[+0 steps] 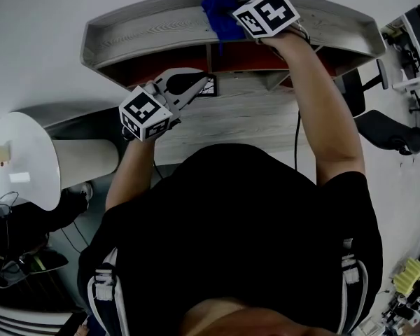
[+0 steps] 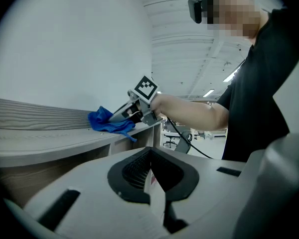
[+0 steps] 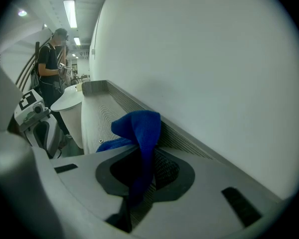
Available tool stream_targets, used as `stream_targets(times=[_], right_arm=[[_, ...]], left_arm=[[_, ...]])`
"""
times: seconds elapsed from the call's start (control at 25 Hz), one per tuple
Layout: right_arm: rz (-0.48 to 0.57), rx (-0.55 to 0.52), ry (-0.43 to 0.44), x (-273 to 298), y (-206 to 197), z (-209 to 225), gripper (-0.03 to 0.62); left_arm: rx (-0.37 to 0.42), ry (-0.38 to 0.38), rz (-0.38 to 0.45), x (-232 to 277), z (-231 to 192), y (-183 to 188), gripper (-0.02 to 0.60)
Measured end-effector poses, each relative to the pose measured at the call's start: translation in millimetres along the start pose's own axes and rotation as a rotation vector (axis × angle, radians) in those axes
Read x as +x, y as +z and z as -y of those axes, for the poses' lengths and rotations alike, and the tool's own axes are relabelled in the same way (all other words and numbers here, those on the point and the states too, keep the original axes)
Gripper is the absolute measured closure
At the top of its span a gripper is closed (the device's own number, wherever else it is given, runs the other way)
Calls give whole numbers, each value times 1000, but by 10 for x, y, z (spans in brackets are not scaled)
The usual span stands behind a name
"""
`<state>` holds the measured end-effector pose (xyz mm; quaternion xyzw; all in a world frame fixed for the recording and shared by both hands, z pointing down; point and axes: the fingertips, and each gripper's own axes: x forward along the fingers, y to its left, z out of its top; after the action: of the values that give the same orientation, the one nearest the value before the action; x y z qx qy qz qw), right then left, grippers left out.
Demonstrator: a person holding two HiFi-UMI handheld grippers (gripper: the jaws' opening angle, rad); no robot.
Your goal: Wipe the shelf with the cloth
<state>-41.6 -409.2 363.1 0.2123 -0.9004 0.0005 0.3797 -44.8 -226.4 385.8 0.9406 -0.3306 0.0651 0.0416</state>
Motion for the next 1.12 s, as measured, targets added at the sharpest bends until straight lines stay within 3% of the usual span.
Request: stream_targets(times=[1.12], right_arm=[[-13, 97, -95, -853, -982, 1008, 540]], left_arm=[[7, -117, -25, 1144, 511, 18, 565]])
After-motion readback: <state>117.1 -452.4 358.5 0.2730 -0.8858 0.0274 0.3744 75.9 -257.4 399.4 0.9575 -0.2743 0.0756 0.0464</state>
